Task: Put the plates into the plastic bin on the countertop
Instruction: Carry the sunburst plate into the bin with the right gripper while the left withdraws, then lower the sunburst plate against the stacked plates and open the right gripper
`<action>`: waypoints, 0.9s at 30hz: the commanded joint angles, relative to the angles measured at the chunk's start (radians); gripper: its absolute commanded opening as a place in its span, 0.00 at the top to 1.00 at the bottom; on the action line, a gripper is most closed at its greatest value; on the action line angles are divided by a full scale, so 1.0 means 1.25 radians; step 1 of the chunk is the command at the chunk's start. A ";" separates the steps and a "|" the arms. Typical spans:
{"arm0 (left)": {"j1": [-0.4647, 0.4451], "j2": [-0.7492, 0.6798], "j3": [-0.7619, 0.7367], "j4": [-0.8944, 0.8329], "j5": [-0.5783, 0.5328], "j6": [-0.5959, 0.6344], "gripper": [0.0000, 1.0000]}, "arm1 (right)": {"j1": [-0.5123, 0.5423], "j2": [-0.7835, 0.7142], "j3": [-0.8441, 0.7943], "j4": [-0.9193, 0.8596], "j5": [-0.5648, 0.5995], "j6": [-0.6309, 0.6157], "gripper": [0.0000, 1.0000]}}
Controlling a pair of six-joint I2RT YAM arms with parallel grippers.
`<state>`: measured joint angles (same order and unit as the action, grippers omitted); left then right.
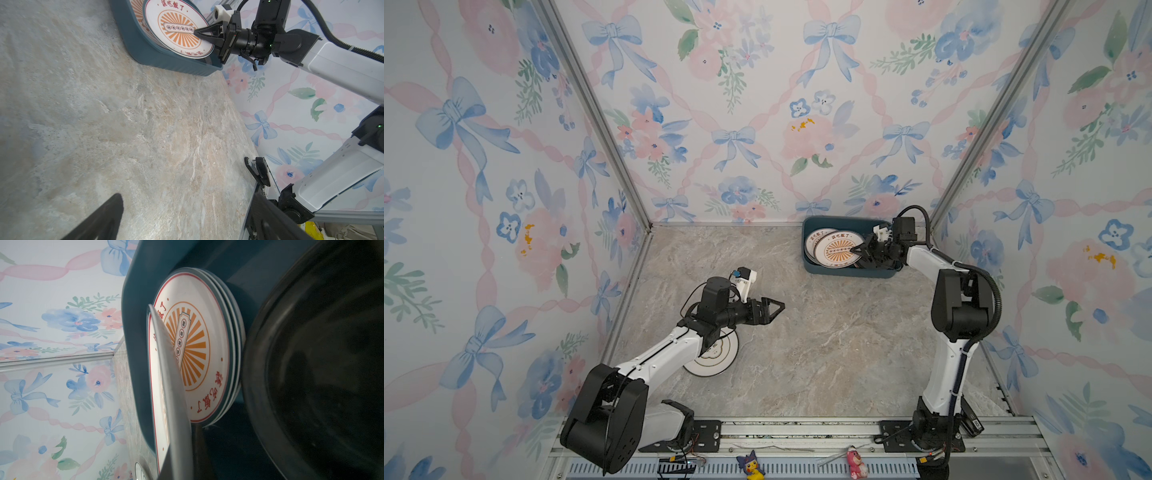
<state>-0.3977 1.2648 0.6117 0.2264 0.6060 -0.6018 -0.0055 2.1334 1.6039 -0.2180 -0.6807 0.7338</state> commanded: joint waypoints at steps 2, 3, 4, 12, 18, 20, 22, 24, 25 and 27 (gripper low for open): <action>0.009 -0.004 0.023 -0.012 -0.001 0.021 0.02 | -0.002 0.029 0.043 0.017 0.003 0.011 1.00; 0.011 -0.004 0.024 -0.012 -0.001 0.020 0.02 | -0.002 0.033 0.045 0.017 0.004 0.011 1.00; 0.011 -0.003 0.024 -0.013 -0.001 0.022 0.02 | -0.001 0.036 0.046 0.017 0.005 0.012 1.00; 0.013 0.002 0.020 -0.014 -0.004 0.025 0.02 | 0.002 0.061 0.047 0.014 0.020 0.006 1.00; 0.013 0.004 0.021 -0.015 -0.006 0.027 0.02 | 0.002 0.080 0.046 0.008 0.030 0.000 1.00; 0.013 0.006 0.022 -0.015 -0.007 0.028 0.02 | 0.002 0.084 0.048 0.004 0.035 -0.005 1.00; 0.013 0.007 0.022 -0.017 -0.009 0.030 0.02 | 0.003 0.087 0.049 -0.001 0.040 -0.010 1.00; 0.014 0.008 0.022 -0.018 -0.009 0.030 0.02 | 0.003 0.089 0.053 -0.009 0.046 -0.017 1.00; 0.013 0.008 0.022 -0.018 -0.010 0.029 0.02 | 0.003 0.089 0.054 -0.014 0.048 -0.020 1.00; 0.013 0.007 0.022 -0.019 -0.010 0.029 0.02 | 0.004 0.090 0.056 -0.022 0.054 -0.027 1.00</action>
<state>-0.3862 1.2652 0.6182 0.2161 0.6018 -0.5858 -0.0055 2.2131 1.6485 -0.1921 -0.6518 0.7433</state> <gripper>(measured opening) 0.982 0.051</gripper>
